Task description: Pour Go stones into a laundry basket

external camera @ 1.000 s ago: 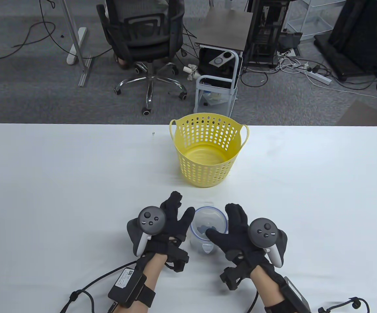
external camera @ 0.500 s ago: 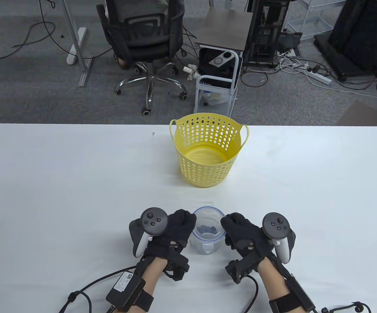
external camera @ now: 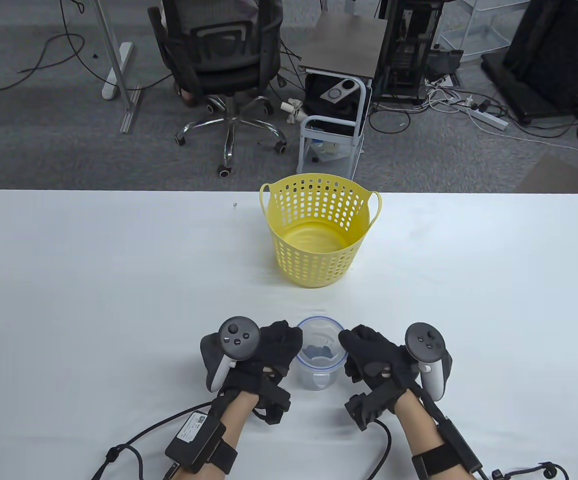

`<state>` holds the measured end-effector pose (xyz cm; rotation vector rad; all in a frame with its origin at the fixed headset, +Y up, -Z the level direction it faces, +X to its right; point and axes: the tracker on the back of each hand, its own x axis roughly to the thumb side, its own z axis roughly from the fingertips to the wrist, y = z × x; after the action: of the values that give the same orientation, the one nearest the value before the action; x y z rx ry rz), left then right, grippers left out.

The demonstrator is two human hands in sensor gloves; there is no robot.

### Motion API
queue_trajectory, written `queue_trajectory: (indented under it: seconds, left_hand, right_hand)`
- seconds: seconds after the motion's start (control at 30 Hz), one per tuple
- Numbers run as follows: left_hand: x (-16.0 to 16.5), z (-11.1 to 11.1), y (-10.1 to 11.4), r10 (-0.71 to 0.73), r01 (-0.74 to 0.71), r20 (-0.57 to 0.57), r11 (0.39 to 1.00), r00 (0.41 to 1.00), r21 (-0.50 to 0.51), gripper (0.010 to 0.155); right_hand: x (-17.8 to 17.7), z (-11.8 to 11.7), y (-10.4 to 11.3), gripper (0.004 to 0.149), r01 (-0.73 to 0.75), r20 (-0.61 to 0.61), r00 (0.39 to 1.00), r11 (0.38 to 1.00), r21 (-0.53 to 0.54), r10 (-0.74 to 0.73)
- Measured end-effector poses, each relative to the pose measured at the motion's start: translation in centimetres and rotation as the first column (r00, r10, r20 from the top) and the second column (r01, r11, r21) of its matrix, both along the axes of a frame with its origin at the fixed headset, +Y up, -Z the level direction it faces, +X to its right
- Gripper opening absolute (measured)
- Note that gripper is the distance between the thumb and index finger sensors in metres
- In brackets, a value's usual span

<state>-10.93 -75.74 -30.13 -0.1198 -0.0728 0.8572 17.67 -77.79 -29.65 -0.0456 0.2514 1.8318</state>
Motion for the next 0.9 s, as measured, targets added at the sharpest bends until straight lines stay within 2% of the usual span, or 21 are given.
queue_trajectory:
  seconds: [0.07, 0.13, 0.2, 0.23, 0.3, 0.33, 0.4, 0.53, 0.6, 0.67, 0.77, 0.9]
  left_hand:
    - [-0.1, 0.0, -0.2, 0.043, -0.04, 0.037, 0.997, 0.998, -0.062, 0.056]
    - [-0.1, 0.0, -0.2, 0.019, -0.018, 0.032, 0.999, 0.999, -0.027, 0.057]
    - [-0.4, 0.1, -0.1, -0.003, 0.003, 0.023, 1.0, 1.0, 0.008, 0.06]
    - [-0.6, 0.1, 0.2, -0.009, 0.008, 0.021, 1.0, 1.0, 0.019, 0.062]
    - [-1.2, 0.2, 0.6, -0.015, 0.016, -0.008, 0.999, 1.0, 0.051, 0.066]
    - [-1.3, 0.2, 0.7, -0.005, 0.006, -0.02, 0.998, 1.0, 0.058, 0.067]
    - [-1.8, 0.2, 0.8, 0.013, -0.011, -0.037, 0.999, 0.999, 0.05, 0.067]
    - [-2.3, 0.1, 0.6, -0.002, 0.005, -0.055, 0.999, 0.998, 0.046, 0.067]
    - [-2.4, 0.0, 0.5, -0.018, 0.021, -0.059, 0.999, 0.998, 0.046, 0.067]
    - [-2.4, -0.1, 0.5, -0.029, 0.031, -0.06, 0.999, 0.998, 0.044, 0.067]
    - [-2.5, -0.1, 0.4, -0.035, 0.038, -0.063, 0.998, 0.997, 0.04, 0.067]
    - [-2.5, -0.1, 0.4, -0.041, 0.044, -0.064, 0.998, 0.997, 0.038, 0.067]
  right_hand:
    - [0.0, 0.2, 0.0, 0.046, -0.014, -0.005, 1.0, 1.0, -0.006, 0.014]
    - [0.0, 0.4, 0.2, 0.05, -0.04, 0.031, 0.999, 0.999, 0.019, 0.039]
    - [-0.1, 0.9, 0.6, 0.06, -0.119, 0.076, 0.991, 0.989, 0.092, 0.113]
    - [-0.2, 1.2, 1.0, 0.07, -0.21, 0.127, 0.974, 0.962, 0.176, 0.189]
    - [-0.4, 1.4, 1.6, 0.079, -0.28, 0.16, 0.957, 0.921, 0.272, 0.244]
    - [-0.5, 1.5, 1.8, 0.082, -0.293, 0.16, 0.954, 0.907, 0.303, 0.255]
    - [-1.2, 1.9, 2.7, 0.085, -0.318, 0.156, 0.948, 0.843, 0.434, 0.277]
    - [-2.6, 3.0, 3.8, 0.09, -0.388, 0.109, 0.909, 0.72, 0.575, 0.403]
    - [-3.3, 3.5, 4.1, 0.093, -0.42, 0.108, 0.883, 0.665, 0.617, 0.457]
    - [-4.0, 3.8, 4.2, 0.095, -0.436, 0.078, 0.858, 0.64, 0.633, 0.507]
    - [-5.1, 4.3, 4.2, 0.097, -0.482, 0.062, 0.798, 0.573, 0.663, 0.6]
    - [-6.0, 4.5, 4.0, 0.096, -0.523, 0.053, 0.739, 0.522, 0.674, 0.672]
